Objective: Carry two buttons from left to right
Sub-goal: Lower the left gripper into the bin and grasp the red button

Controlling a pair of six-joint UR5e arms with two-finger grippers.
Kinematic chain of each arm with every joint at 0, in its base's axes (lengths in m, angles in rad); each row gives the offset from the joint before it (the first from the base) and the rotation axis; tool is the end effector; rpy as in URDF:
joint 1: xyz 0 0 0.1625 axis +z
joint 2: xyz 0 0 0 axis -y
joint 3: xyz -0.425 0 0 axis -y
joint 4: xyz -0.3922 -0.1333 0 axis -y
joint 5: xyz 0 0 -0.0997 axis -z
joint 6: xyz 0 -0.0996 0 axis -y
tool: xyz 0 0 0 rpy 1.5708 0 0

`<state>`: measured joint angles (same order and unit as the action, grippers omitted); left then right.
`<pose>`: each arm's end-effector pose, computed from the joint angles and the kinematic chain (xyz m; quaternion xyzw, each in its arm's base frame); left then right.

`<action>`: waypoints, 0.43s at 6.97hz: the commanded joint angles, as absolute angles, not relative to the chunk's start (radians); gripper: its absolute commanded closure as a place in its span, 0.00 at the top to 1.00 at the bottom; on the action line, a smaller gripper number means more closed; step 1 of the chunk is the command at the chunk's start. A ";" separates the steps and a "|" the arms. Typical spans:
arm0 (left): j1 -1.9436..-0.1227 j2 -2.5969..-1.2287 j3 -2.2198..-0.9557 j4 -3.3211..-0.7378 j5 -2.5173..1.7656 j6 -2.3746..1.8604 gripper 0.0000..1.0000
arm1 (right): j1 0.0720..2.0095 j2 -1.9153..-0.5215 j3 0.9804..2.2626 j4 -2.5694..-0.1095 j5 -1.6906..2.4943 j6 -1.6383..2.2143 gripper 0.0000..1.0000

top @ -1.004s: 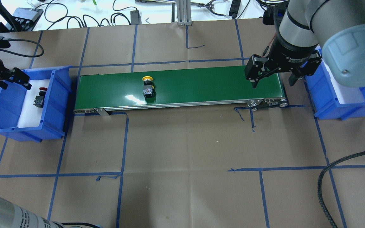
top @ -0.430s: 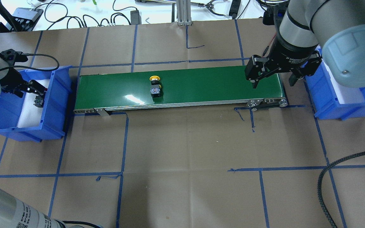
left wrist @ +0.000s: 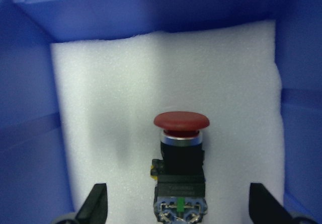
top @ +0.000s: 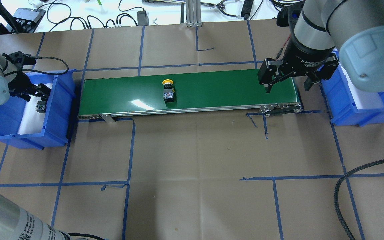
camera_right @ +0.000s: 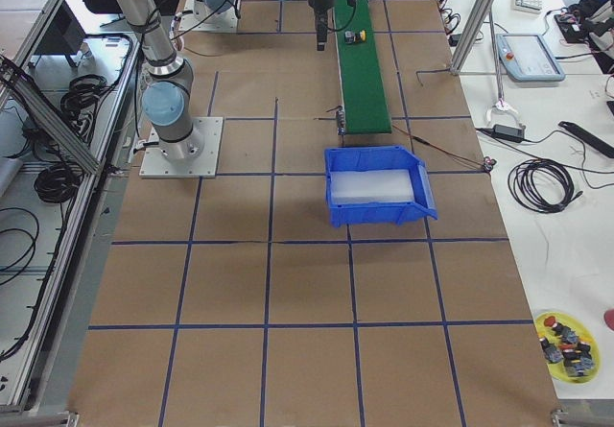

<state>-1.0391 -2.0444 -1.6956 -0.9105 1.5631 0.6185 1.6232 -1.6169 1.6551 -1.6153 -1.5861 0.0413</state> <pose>0.2006 -0.6054 0.2265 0.0435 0.9986 -0.0281 0.0136 0.1564 -0.4651 0.4731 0.0055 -1.0000 0.0035 0.0075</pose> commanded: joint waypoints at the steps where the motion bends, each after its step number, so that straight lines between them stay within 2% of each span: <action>1: -1.040 -2.074 -1.697 -0.881 1.562 0.620 0.99 | 1.624 -1.617 1.655 -1.615 -1.585 0.044 1.00; 3: -1.037 -2.080 -1.698 -0.879 1.562 0.617 0.98 | 1.624 -1.617 1.655 -1.615 -1.586 0.046 1.00</action>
